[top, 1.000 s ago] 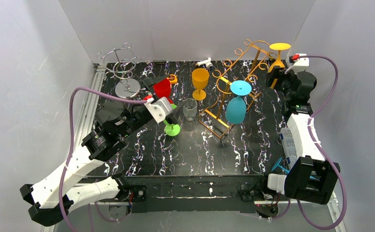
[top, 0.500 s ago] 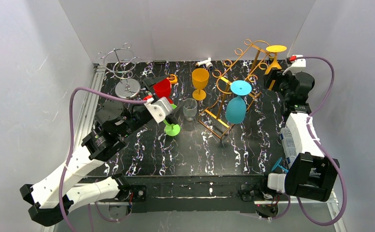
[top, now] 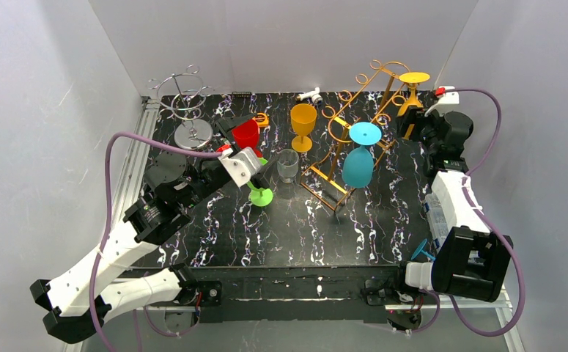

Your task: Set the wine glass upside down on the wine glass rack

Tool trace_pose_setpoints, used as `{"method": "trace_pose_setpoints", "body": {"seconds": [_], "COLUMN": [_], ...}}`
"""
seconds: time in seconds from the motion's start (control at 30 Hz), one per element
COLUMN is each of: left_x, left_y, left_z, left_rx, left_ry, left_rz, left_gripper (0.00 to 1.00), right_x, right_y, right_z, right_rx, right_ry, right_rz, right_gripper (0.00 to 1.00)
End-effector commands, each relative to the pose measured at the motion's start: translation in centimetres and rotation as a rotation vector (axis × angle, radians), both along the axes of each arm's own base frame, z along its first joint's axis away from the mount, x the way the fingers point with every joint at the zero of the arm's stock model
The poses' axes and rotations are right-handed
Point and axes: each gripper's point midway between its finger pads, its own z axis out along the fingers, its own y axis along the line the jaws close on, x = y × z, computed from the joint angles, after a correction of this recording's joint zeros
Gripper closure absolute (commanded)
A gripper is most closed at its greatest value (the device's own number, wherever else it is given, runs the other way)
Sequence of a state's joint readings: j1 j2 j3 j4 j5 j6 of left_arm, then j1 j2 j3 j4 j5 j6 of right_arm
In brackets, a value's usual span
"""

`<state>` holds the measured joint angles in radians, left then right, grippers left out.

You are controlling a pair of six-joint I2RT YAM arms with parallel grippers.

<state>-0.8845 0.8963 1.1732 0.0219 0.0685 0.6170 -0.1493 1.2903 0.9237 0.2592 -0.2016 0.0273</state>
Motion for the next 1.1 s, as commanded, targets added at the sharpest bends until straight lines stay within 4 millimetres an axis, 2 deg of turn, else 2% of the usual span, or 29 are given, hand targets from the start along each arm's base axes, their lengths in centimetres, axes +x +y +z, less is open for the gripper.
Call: {"method": "trace_pose_setpoints", "body": {"seconds": [0.0,0.2,0.37,0.5,0.9,1.07], "left_x": [-0.2,-0.2,-0.2,-0.2,-0.4,-0.5], "left_y": [0.2,0.2,0.3,0.3,0.6,0.7], "left_z": [0.8,1.0,1.0,1.1,1.1,1.0], "left_rx": [-0.022,-0.024,-0.025,-0.027,-0.033,-0.033], "left_ry": [-0.016,-0.019,-0.02,-0.022,-0.024,-0.023], "left_rz": [-0.008,-0.006,-0.007,-0.006,-0.002,-0.001], "left_gripper": [0.02,0.02,0.02,0.02,0.02,0.02], "right_x": [0.4,0.5,0.4,0.0,-0.3,-2.3], "right_y": [0.6,1.5,2.0,1.8,1.5,0.6], "right_z": [1.0,0.2,-0.5,-0.3,1.1,2.1], "right_rx": [0.005,0.005,0.014,0.016,0.021,0.046], "right_ry": [-0.059,-0.04,-0.016,-0.021,-0.021,0.041], "right_rz": [0.027,0.053,0.061,0.041,0.02,-0.056], "right_gripper": [0.44,0.34,0.21,0.02,0.02,0.02]}}
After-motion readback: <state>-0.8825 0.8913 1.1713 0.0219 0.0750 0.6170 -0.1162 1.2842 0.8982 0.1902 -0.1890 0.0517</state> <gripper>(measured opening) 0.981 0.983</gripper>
